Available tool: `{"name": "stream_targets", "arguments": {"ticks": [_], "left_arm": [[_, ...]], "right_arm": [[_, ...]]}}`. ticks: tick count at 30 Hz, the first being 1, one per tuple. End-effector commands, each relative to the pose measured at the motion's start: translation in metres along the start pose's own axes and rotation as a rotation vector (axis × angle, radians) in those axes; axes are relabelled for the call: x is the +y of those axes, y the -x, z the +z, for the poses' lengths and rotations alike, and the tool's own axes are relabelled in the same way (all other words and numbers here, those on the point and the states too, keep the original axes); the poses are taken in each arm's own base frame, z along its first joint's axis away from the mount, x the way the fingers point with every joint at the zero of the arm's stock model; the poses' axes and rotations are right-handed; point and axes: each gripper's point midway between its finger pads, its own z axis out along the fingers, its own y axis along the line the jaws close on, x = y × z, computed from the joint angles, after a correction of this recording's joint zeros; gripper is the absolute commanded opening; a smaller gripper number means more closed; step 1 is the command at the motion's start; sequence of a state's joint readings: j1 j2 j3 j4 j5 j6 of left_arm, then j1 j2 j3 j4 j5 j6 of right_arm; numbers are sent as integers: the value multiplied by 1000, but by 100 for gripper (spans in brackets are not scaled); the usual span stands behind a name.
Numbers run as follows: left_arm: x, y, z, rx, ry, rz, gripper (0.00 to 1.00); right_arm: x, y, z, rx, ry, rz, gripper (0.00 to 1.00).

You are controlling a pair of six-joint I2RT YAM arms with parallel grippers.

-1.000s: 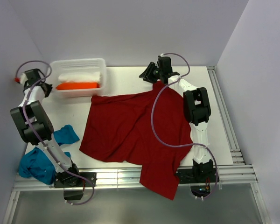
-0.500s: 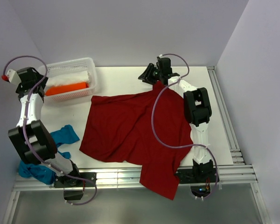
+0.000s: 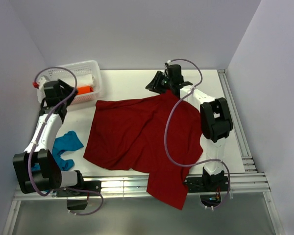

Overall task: Roll the t-shirts
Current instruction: Flatten the tshirt

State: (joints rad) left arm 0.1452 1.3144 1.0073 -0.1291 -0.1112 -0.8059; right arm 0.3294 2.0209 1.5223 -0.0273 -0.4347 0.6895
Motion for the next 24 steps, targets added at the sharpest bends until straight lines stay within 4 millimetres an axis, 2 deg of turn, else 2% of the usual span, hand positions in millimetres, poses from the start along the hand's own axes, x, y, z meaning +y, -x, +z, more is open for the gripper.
{"name": "stream_targets", "arguments": {"ticks": [1, 2, 4, 8, 13, 18, 24], "left_arm": [[-7, -42, 1, 103, -79, 26, 67], [-8, -47, 3, 110, -89, 37, 66], [-3, -63, 8, 146, -75, 55, 66], [2, -74, 26, 175, -55, 85, 64], [11, -78, 71, 200, 32, 123, 62], [1, -75, 111, 206, 42, 133, 61], [-12, -64, 131, 203, 39, 145, 61]], "right_arm": [[12, 8, -17, -62, 28, -37, 39], [15, 9, -22, -68, 33, -39, 38], [9, -1, -25, -59, 23, -33, 36], [3, -8, -36, -66, 2, -38, 33], [-3, -16, -44, -61, -21, -50, 31], [-13, -24, -53, -59, -59, -59, 30], [-21, -29, -63, -63, -73, -59, 30]]}}
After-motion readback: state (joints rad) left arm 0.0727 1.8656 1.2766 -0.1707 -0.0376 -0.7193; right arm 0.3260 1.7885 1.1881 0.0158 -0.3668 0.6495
